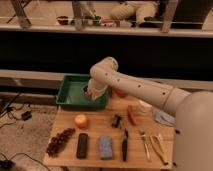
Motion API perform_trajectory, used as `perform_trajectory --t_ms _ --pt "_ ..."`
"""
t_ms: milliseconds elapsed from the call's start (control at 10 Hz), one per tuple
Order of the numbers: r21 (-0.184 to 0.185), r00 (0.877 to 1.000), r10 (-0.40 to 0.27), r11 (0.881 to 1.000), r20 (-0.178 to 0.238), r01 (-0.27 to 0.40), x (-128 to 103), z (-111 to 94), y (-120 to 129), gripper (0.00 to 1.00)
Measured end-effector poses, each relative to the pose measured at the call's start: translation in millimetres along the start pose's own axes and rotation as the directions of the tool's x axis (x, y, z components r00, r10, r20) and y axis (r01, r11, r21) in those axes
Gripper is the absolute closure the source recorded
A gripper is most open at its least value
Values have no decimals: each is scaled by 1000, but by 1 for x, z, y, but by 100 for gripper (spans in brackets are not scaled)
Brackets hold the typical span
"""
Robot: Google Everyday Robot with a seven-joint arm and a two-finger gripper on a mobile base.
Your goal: Stack cups into tray
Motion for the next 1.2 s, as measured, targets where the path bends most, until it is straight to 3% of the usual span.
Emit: perform_trajectory --t_ms 600,1000,1200 --pt "98 1000 -23 995 4 22 2 -3 -42 88" --pt "130 991 -15 992 131 -2 9 25 -71 88" --pt "126 987 6 992 160 -26 17 35 -72 88"
